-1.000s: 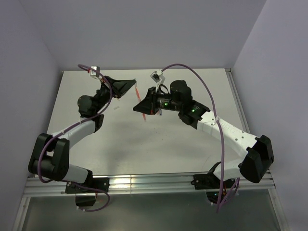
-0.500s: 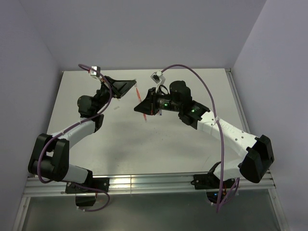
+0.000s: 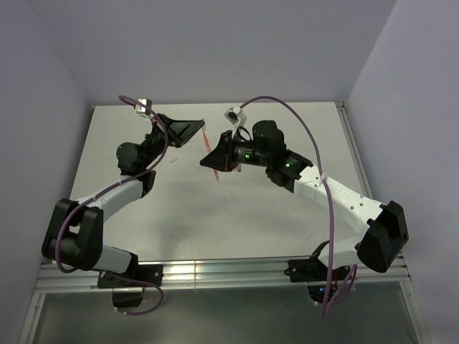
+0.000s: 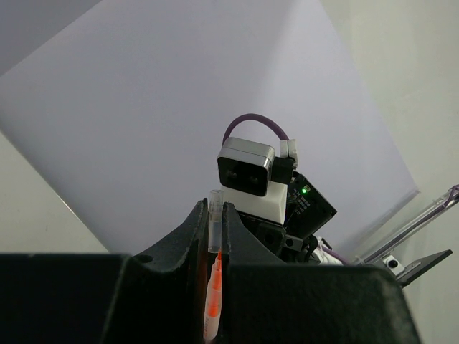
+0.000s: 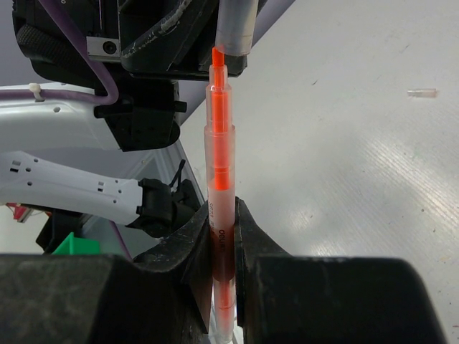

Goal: Insert the pens into the pen caps
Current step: Insert the pen cap onto the pen.

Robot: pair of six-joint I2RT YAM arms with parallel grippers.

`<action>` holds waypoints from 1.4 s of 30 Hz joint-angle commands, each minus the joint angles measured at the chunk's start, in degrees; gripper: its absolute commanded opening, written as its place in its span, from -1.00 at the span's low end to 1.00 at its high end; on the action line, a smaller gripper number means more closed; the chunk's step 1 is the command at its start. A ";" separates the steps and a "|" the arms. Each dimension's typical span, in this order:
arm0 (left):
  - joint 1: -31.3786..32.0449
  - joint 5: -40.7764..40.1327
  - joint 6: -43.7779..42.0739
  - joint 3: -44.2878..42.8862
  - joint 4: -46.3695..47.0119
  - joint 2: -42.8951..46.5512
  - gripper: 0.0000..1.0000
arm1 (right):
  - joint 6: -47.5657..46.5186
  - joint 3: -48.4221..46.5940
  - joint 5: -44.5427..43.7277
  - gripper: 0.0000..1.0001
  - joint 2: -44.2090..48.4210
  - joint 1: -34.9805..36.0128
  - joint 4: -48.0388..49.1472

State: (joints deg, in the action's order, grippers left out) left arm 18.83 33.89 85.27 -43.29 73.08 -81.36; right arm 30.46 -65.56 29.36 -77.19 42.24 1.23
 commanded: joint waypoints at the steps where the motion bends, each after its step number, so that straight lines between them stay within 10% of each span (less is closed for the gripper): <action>1: 0.42 1.53 0.51 -1.01 12.17 0.77 -1.00 | -0.93 -0.36 -0.98 -1.00 0.90 0.39 0.87; 42: 2.53 1.36 0.15 -0.75 12.00 0.24 -0.99 | 1.36 1.40 -1.94 -1.00 2.83 -2.25 3.51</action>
State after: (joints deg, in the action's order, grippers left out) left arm 20.21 33.89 85.25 -43.29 73.06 -81.38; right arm 31.09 -64.34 28.69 -76.27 41.06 1.56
